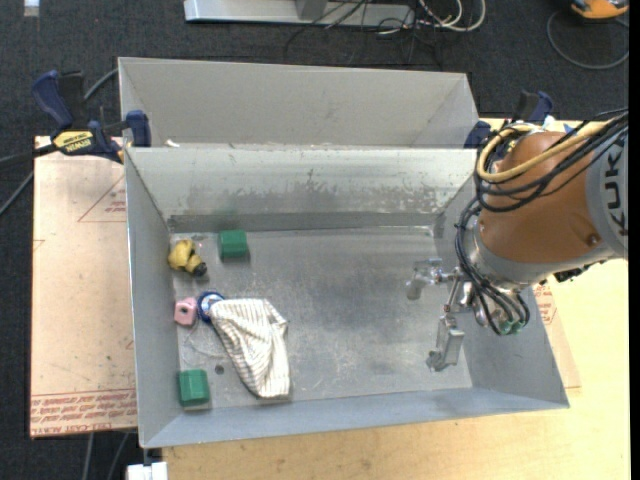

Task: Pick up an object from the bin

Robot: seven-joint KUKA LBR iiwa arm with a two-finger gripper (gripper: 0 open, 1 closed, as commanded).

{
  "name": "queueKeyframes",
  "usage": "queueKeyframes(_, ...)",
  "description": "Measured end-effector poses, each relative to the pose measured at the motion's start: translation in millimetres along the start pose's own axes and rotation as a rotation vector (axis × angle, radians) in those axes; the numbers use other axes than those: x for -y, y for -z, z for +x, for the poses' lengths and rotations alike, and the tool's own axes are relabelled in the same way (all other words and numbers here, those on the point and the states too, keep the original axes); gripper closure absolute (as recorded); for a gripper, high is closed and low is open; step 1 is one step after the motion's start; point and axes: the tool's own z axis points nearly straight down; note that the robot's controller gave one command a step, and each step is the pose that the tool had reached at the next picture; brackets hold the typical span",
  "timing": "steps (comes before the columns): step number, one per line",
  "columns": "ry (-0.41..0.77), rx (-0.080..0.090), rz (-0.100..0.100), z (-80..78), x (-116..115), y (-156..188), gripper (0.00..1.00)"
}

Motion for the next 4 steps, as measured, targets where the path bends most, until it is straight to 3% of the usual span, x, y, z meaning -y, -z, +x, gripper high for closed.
queueKeyframes(1,0.003,0.007,0.001,-1.5,-0.4,4.4,0.0)
queueKeyframes(2,0.007,0.005,0.0,-12.7,-39.8,-28.9,0.0)
queueKeyframes(3,0.082,0.005,-0.002,-10.4,-87.3,-68.1,0.0)
queueKeyframes(4,0.152,0.006,0.0,3.2,-93.2,-67.1,0.0)
